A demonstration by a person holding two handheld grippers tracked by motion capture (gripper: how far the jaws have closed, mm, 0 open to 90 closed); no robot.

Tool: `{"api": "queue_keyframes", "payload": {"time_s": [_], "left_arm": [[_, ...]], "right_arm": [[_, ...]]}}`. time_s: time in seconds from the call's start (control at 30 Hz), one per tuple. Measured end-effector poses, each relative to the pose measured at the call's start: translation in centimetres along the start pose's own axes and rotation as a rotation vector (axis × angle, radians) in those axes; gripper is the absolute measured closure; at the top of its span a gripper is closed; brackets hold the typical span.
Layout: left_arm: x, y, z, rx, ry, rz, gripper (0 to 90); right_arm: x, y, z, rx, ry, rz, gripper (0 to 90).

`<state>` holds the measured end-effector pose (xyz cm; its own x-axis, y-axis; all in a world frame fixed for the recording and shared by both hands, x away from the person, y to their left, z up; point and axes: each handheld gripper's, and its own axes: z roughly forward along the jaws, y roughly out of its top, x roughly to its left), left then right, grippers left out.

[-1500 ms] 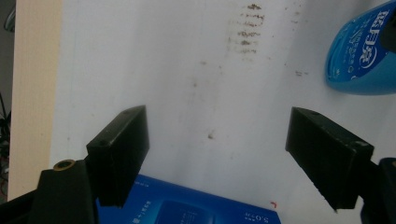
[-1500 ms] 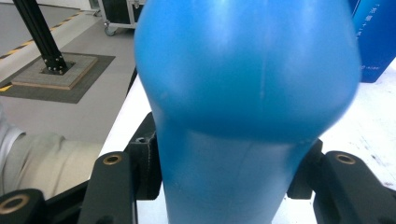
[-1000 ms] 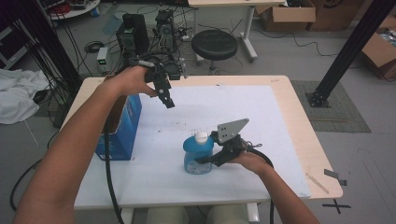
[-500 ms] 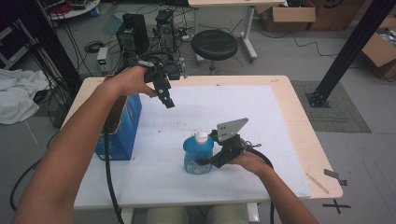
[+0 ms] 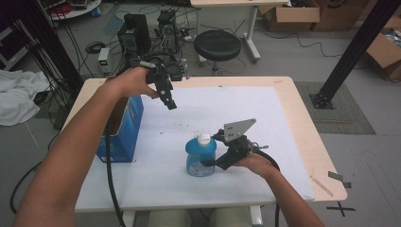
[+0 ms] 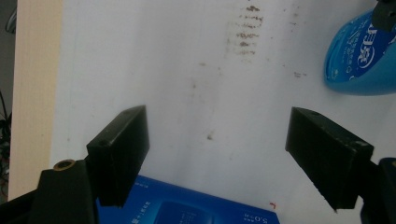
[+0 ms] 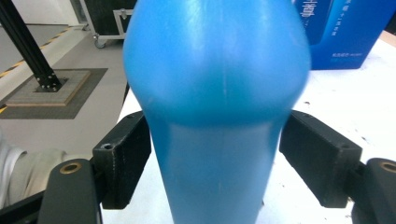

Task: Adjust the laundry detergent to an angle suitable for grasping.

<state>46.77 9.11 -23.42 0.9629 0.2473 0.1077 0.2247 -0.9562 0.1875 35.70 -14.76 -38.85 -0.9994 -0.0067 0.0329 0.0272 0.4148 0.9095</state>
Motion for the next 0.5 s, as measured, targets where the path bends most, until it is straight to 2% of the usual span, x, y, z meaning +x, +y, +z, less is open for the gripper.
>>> {"api": "queue_keyframes", "payload": {"time_s": [0.5], "left_arm": [[-0.1,0.3,0.0,-0.002,0.000,0.001,22.3]], "right_arm": [[0.1,-0.2,-1.9,0.009,-0.038,0.044,15.3]]}}
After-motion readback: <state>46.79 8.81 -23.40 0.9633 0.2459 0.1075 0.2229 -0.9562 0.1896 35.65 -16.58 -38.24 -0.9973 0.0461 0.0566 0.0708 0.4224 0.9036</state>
